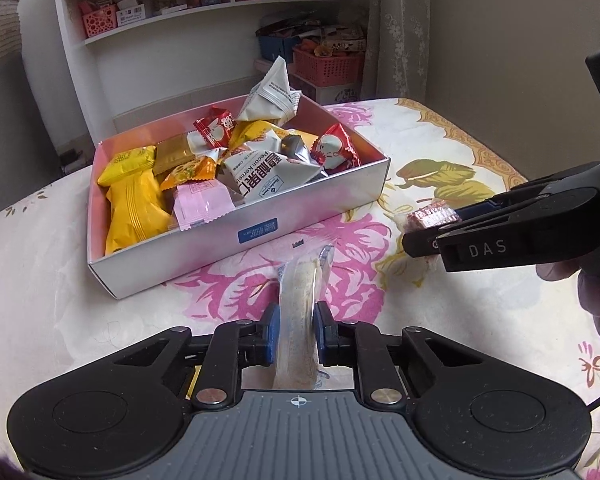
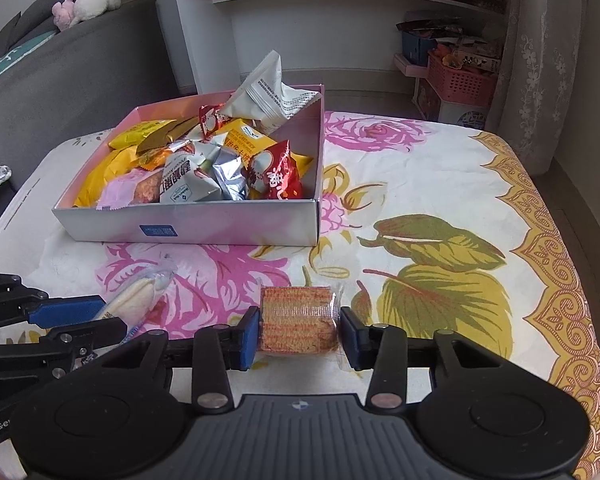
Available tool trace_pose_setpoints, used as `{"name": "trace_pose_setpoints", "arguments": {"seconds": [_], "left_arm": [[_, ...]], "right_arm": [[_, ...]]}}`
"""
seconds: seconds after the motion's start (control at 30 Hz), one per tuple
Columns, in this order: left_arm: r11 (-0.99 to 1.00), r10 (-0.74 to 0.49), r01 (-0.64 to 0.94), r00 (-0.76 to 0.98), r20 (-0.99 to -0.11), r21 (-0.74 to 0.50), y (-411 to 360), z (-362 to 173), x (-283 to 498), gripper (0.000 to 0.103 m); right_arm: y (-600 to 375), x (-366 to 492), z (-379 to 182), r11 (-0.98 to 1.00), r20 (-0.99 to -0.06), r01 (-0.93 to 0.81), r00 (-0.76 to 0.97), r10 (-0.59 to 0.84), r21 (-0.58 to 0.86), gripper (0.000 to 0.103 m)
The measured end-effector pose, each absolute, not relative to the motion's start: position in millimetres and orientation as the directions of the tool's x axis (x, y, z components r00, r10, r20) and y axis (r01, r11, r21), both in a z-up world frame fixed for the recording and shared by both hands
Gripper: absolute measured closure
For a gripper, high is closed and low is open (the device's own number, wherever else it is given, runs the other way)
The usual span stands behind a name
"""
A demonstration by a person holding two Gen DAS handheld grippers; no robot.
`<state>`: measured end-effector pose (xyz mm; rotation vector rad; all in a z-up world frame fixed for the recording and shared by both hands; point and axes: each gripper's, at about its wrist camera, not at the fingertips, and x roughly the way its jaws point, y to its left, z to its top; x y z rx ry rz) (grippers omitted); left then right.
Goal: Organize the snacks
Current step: 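Carry the rice cake and wafer into the box and release both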
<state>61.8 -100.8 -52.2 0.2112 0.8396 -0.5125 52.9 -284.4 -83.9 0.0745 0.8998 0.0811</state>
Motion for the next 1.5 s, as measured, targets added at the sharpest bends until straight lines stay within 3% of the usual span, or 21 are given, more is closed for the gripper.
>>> {"name": "trace_pose_setpoints", "arguments": {"seconds": [0.4, 0.6, 0.67, 0.87, 0.93, 1.07, 1.5], "left_arm": [[0.847, -0.434, 0.508, 0.493, -0.754, -0.156, -81, -26, 71, 0.098], [0.826, -0.398, 0.554, 0.445, -0.802, -0.102, -104, -52, 70, 0.080], [0.830, -0.362, 0.555, 0.469, -0.806, -0.050, -111, -58, 69, 0.063], [0.844, -0.280, 0.537, 0.469, -0.838, 0.018, -121, -75, 74, 0.059], [0.852, -0.286, 0.523, 0.469, -0.835, 0.002, -118, -75, 75, 0.060], [0.870, -0.264, 0.493, 0.491, -0.830, 0.014, -113, -73, 76, 0.085], [0.880, -0.346, 0.467, 0.518, -0.782, -0.080, -88, -32, 81, 0.088]], "right_arm": [[-278, 55, -55, 0.975, -0.741, -0.024, 0.645, 0.184, 0.221, 0.069], [-276, 58, -59, 0.977, -0.757, -0.014, 0.630, 0.174, 0.213, 0.069], [-275, 57, -60, 0.979, -0.762, -0.022, 0.623, 0.173, 0.205, 0.069], [-272, 54, -65, 0.981, -0.782, -0.043, 0.598, 0.178, 0.190, 0.069], [-270, 54, -67, 0.981, -0.791, -0.050, 0.585, 0.180, 0.187, 0.069], [-268, 52, -68, 0.982, -0.802, -0.060, 0.569, 0.182, 0.181, 0.069], [-259, 51, -46, 0.983, -0.771, -0.096, 0.611, 0.183, 0.157, 0.069]]}}
